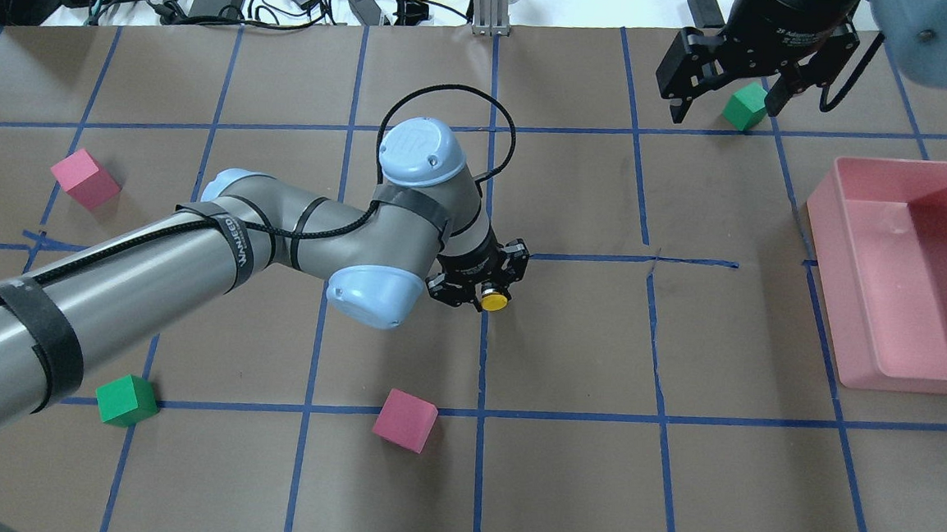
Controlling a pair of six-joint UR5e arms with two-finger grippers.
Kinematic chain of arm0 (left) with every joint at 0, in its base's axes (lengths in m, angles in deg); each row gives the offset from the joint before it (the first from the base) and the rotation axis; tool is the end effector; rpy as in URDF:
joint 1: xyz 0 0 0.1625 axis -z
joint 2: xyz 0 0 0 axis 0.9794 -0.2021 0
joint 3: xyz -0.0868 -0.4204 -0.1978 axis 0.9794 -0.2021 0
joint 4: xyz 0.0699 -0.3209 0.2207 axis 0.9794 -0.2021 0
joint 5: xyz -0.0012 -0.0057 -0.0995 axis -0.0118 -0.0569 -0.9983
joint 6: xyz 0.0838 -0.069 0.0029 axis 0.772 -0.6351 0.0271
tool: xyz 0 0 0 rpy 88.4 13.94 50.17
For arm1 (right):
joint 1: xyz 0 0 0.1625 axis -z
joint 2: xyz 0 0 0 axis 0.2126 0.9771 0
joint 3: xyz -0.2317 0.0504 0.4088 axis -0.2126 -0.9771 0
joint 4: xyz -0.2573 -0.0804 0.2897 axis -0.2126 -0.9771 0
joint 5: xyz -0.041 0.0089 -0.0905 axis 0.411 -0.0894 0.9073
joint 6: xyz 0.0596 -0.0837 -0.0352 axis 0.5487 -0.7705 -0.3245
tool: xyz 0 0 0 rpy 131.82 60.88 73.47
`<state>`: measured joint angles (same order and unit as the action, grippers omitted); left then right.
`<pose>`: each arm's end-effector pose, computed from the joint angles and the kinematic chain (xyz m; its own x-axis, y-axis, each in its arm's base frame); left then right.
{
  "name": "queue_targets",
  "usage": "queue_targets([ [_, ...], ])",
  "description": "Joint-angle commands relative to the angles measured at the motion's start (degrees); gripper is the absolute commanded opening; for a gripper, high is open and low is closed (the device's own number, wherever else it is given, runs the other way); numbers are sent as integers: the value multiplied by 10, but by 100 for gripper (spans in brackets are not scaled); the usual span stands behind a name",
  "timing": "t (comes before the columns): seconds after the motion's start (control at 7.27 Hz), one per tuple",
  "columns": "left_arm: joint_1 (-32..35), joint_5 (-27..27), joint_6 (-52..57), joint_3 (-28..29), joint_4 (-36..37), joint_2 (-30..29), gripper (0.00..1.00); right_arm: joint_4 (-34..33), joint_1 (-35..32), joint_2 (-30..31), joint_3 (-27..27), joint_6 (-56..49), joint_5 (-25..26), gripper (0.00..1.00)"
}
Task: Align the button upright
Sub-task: 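Grasp the lying button's body with the left gripper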
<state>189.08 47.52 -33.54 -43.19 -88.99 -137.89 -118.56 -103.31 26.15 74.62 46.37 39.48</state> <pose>-0.3539 -0.4809 0.2599 -0.8966 -0.4206 0.1384 -0.3864 0.8959 0.2195 0.1426 -0.5112 0.5510 -0.9951 -0.0988 0.0065 -0.0990 0.9913 -0.0862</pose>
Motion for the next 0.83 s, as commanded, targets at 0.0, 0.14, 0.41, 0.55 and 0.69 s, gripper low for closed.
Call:
queue_targets([
  [0.0,-3,-62,-79,34,-92,0,0,-2,1,-1,0,0,1,100],
  [0.14,-10,-67,-127,34,-93,-1,0,5,0,-2,2,0,2,100],
  [0.41,-64,-198,-216,31,-93,-2,0,1,1,-2,2,0,2,100],
  [0.55,-92,-238,-214,26,-93,-6,0,-2,2,-2,2,0,1,100],
  [0.69,-105,-289,-213,20,-94,-7,0,-3,2,-2,2,1,2,100],
])
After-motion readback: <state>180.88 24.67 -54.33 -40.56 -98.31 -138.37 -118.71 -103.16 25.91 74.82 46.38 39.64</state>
